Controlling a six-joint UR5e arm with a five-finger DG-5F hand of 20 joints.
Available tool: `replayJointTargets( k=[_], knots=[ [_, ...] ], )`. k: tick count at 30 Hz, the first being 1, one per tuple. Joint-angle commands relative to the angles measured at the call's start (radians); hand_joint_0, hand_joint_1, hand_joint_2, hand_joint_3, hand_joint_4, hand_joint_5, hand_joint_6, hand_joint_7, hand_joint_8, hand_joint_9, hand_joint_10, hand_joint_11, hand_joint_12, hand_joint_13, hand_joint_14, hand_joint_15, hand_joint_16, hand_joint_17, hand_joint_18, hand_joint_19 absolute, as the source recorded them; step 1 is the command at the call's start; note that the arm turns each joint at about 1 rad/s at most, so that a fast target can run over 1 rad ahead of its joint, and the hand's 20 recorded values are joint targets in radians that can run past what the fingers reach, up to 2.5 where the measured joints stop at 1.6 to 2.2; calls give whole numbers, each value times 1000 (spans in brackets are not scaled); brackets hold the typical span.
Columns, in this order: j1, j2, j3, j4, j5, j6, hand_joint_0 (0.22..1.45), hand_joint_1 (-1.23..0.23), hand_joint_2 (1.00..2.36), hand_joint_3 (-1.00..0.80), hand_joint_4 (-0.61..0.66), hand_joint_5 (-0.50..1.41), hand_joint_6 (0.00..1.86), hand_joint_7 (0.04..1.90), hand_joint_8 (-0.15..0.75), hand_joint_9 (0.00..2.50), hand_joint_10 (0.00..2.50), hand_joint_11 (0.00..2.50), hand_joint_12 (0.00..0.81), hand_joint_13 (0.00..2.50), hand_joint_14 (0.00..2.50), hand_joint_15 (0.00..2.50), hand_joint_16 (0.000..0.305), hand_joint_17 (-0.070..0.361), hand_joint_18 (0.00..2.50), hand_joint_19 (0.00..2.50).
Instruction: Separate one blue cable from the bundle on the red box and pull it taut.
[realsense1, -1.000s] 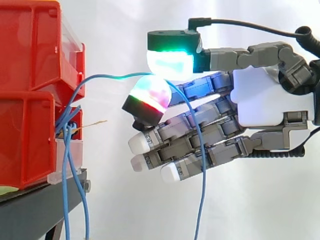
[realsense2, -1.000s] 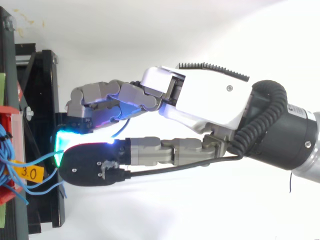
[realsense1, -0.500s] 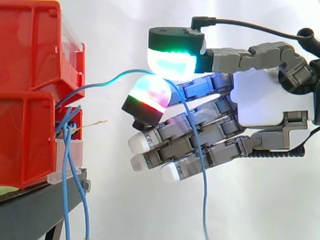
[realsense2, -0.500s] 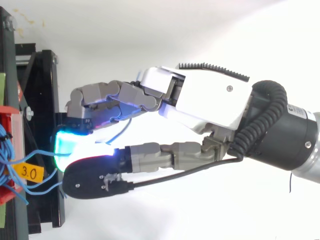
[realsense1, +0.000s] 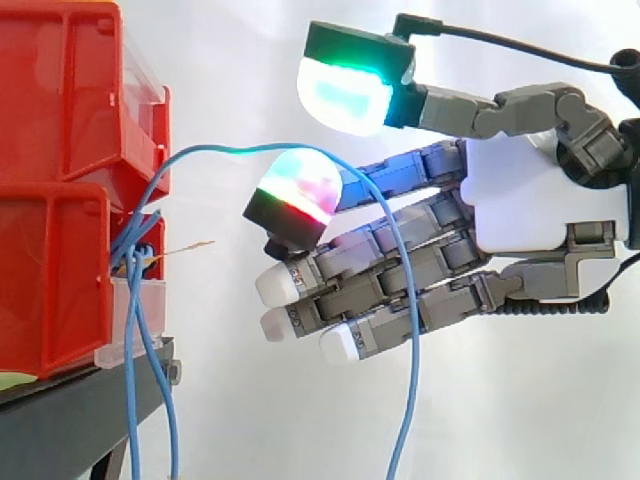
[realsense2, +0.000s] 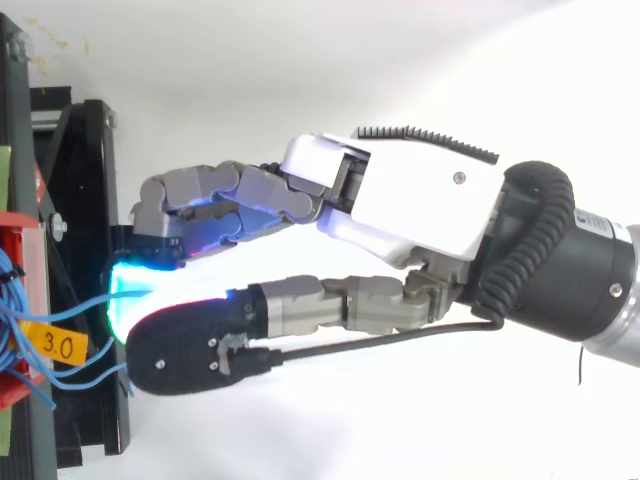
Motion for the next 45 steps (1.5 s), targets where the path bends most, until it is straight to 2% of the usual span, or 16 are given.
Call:
replayJointTargets(
  k=[1,3,7,11,14,17,19,20,21,22,28,30,33,37,40,45],
  knots=[
    [1,0,1,-1,0,1,619,-425,1010,-372,213,-94,503,1236,316,726,8,294,361,420,5,146,49,111,421,406],
    [1,0,0,-1,0,1,639,-469,1015,-255,206,-94,503,1237,314,733,8,298,362,426,5,147,49,111,423,407],
    [1,0,1,-1,0,1,667,-519,1012,-139,223,-92,503,1227,329,754,8,297,377,445,4,142,53,118,454,389],
    [1,0,0,-1,0,0,668,-531,1008,-93,218,-90,503,1224,336,771,8,301,386,457,5,147,55,123,473,389],
    [1,-1,0,-2,3,-3,659,-596,1007,-87,255,-91,502,1214,352,774,7,307,405,464,4,151,58,131,478,374],
    [-1,0,0,-2,0,-3,582,-642,1175,-152,281,-92,502,1196,371,769,7,298,428,471,4,151,64,143,503,359],
    [-1,0,0,-2,3,-5,563,-672,1193,-184,305,-94,502,1193,373,767,6,295,436,470,4,154,65,147,512,351],
    [-1,2,0,-2,3,-5,566,-687,1153,-192,304,-94,502,1196,376,759,6,296,436,465,4,153,66,148,503,353],
    [-1,2,1,-2,3,-6,595,-702,1008,-168,296,-95,502,1198,370,751,7,299,430,459,4,153,65,146,489,360],
    [-1,2,0,-4,3,-9,591,-704,1002,-184,291,-96,502,1202,365,746,7,300,425,452,4,157,64,144,482,361],
    [1,3,0,-4,5,-19,563,-697,1006,-326,254,-102,503,1209,340,715,8,305,400,422,5,158,59,132,422,377],
    [1,3,0,-4,5,-20,549,-658,1007,-374,219,-106,503,1214,312,692,9,312,368,399,5,167,52,117,379,411],
    [1,3,1,-4,5,-29,543,-614,1005,-421,226,-104,503,1218,315,698,9,310,369,405,5,166,52,118,386,409],
    [2,11,0,-5,8,-46,542,-441,1001,-484,221,-99,503,1223,326,727,9,323,372,419,6,163,53,118,408,412],
    [4,11,0,-5,18,-63,590,-381,1005,-437,200,-96,503,1232,319,737,11,312,366,430,5,160,51,114,408,415],
    [4,14,0,-5,23,-68,639,-470,1011,-217,213,-94,503,1228,332,763,8,306,382,457,5,159,53,120,450,398]
  ],
)
